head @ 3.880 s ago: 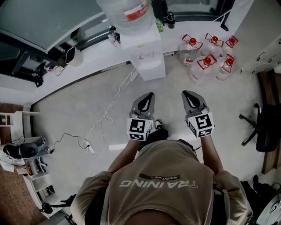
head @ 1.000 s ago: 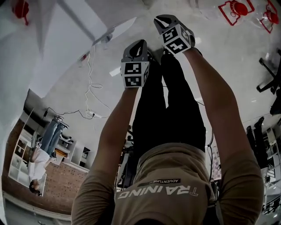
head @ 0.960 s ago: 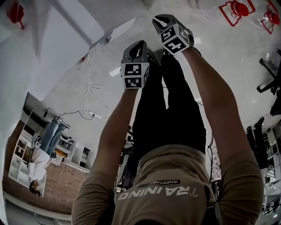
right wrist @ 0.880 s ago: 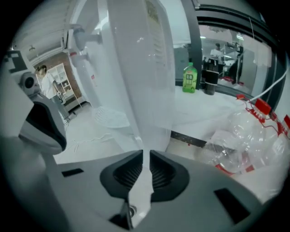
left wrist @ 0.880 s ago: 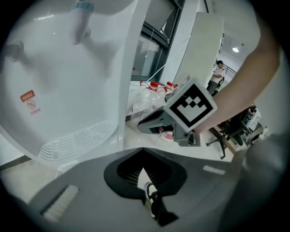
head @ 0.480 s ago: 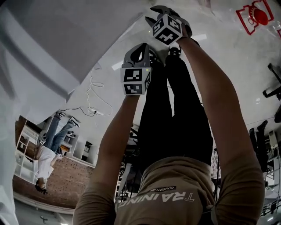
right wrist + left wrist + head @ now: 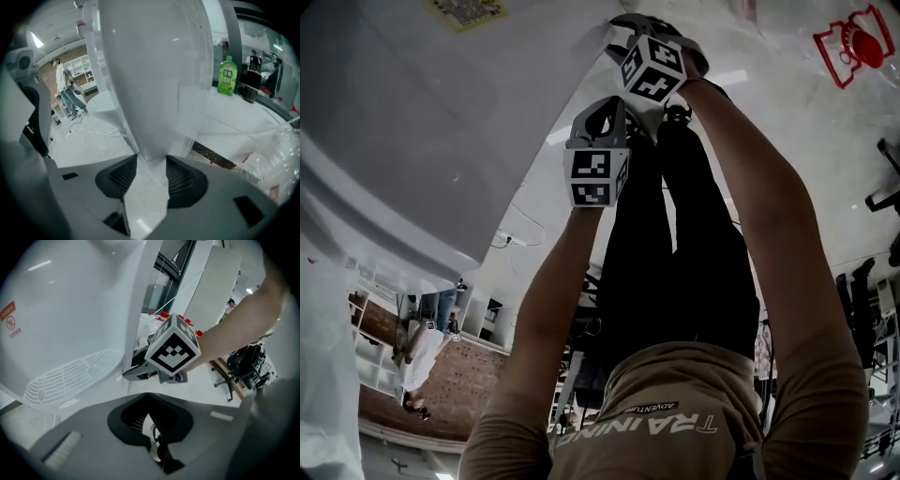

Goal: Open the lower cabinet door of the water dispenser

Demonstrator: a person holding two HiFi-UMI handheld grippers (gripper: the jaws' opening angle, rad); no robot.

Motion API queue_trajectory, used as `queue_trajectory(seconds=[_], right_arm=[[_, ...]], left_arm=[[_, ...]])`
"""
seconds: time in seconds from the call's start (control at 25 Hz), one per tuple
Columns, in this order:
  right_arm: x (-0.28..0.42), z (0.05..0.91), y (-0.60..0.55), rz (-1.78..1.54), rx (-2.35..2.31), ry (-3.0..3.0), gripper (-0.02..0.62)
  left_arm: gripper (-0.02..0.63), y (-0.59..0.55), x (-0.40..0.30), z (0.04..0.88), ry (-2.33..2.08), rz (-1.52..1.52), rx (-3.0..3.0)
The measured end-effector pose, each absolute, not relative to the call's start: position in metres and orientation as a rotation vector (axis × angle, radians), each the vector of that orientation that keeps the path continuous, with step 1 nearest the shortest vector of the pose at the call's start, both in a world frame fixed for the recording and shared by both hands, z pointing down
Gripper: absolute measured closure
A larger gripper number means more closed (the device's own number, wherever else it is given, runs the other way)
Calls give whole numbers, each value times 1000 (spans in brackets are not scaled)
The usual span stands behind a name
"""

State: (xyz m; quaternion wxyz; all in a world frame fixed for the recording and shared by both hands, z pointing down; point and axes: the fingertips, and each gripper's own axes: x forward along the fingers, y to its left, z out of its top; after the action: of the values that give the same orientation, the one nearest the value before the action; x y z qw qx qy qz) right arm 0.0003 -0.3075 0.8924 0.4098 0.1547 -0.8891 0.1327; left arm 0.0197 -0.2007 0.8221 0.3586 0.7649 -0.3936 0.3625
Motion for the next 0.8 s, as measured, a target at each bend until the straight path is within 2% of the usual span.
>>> queue_trajectory(seconds=[0.8], right_arm=[[5, 890, -299, 450, 318, -2126, 465]], left_arm=[[606, -195, -2, 831, -1037, 908, 1888]])
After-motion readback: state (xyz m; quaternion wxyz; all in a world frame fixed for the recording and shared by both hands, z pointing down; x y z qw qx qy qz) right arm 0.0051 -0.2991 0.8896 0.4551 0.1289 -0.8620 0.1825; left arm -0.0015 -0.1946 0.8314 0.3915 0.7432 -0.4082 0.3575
